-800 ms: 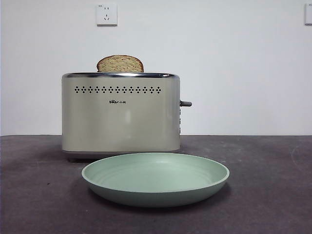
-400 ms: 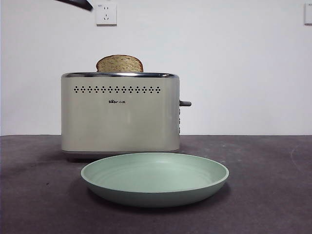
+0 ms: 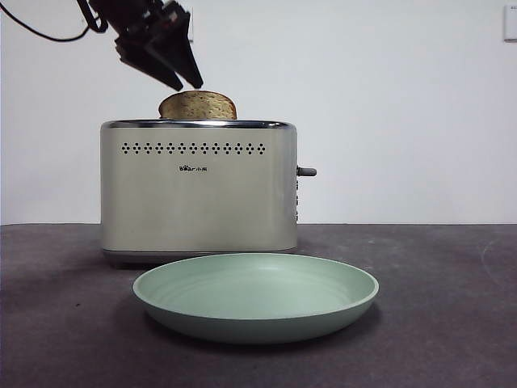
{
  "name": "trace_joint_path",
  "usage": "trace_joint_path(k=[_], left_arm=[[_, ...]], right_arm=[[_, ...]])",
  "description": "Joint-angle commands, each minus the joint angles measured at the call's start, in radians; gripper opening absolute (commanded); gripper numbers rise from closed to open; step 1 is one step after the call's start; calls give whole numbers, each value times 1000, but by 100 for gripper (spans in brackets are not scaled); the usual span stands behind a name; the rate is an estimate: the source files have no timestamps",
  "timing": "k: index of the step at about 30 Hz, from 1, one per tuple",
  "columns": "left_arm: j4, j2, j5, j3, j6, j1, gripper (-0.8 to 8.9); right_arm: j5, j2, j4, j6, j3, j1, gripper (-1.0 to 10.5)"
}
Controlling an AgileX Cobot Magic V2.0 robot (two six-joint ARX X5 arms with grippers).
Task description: Take the bread from the toaster,put the bread on the plate,put the plate on the table
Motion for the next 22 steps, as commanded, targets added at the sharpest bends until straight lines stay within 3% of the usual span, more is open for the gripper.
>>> trace_joint_path(k=[1, 15, 17, 19, 22], left_arm=[[10, 14, 0, 0, 15, -3, 345], [15, 76, 2, 0, 14, -3, 337], [19, 76, 1, 0, 14, -3, 201], [29, 75, -3, 1, 14, -3, -32], [31, 67, -4, 6, 13, -3, -7]], right_arm=[[-2, 1, 6, -8, 4, 2, 280], [-2, 1, 6, -8, 4, 2, 279], [-2, 1, 5, -8, 4, 2, 279], [-1, 1, 3, -8, 4, 2, 279], [0, 1, -14, -14, 4, 2, 279]])
